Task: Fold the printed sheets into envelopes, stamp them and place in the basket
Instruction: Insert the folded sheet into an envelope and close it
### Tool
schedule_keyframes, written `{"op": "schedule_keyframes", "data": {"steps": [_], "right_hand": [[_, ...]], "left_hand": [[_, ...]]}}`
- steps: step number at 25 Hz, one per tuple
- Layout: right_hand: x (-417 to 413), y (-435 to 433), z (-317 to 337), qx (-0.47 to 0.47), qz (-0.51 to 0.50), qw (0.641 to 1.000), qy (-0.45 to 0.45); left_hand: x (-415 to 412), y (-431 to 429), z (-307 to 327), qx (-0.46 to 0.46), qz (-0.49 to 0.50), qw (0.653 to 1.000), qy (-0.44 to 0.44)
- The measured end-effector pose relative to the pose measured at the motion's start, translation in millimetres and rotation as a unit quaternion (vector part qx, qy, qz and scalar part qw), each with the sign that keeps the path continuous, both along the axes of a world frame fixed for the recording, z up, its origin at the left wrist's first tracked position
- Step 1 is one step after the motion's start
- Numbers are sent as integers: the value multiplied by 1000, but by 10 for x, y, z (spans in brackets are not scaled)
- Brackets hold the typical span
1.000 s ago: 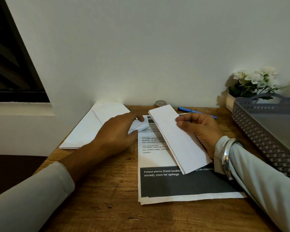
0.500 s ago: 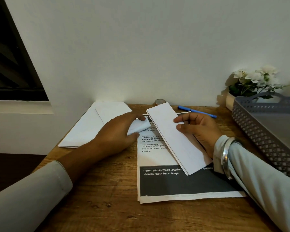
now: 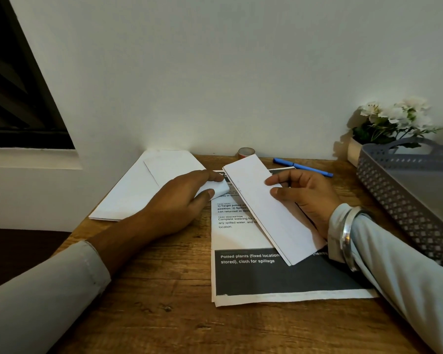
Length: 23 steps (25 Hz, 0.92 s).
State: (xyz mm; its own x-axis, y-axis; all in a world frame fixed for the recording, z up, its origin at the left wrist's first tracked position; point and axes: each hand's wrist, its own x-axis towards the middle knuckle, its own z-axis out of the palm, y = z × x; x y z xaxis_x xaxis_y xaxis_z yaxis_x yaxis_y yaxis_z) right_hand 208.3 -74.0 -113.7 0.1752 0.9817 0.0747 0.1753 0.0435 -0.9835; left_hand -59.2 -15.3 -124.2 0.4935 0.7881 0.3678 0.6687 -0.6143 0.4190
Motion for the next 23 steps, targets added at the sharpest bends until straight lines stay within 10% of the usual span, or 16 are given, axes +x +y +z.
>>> {"op": "schedule_keyframes", "data": {"steps": [23], "right_hand": [[92, 57, -64, 20, -7, 999, 45]], "left_hand": [[-158, -163, 209, 28, 3, 999, 28]]}}
